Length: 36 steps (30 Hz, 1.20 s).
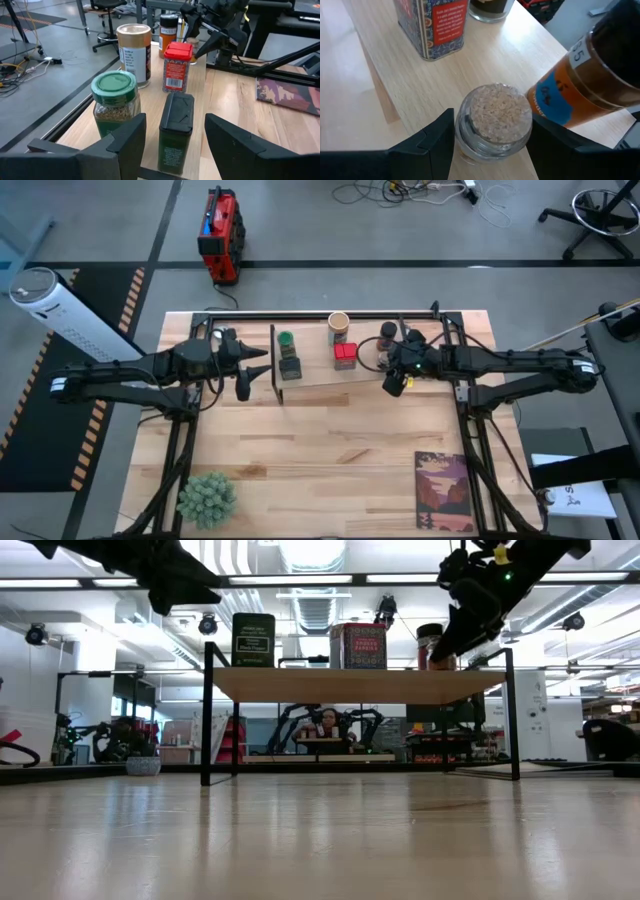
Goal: Shelf spices
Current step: Remove the brown seasoning bottle from the shelf
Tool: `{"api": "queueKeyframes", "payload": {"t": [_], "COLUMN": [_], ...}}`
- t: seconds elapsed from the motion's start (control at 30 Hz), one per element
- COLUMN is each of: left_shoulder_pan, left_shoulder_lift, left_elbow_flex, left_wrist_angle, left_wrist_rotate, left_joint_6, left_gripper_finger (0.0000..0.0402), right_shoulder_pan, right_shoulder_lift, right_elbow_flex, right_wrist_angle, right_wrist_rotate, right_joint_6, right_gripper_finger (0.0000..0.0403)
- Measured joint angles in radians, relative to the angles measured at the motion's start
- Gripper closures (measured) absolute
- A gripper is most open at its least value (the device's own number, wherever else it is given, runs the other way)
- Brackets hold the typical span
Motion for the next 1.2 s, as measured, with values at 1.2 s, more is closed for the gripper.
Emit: {"api": "queueKeyframes", "payload": {"t": [1.2], "left_shoulder_pan": [0.0], "left_shoulder_lift": [0.0], "left_elbow_flex": [0.0], "left_wrist_angle": [-0.014], "left_wrist_rotate": [0.001], "left_joint_6": [-0.008], "left_gripper_finger": [0.0209], "right_shoulder_pan": [0.0], "right_shoulder_lift": [-0.002], "right_elbow_flex": [0.0], "right_wrist_angle": [0.024], "right_wrist_rotate": [-0.026], "right_joint_6": [0.001], "right_gripper_finger": [0.0262]}}
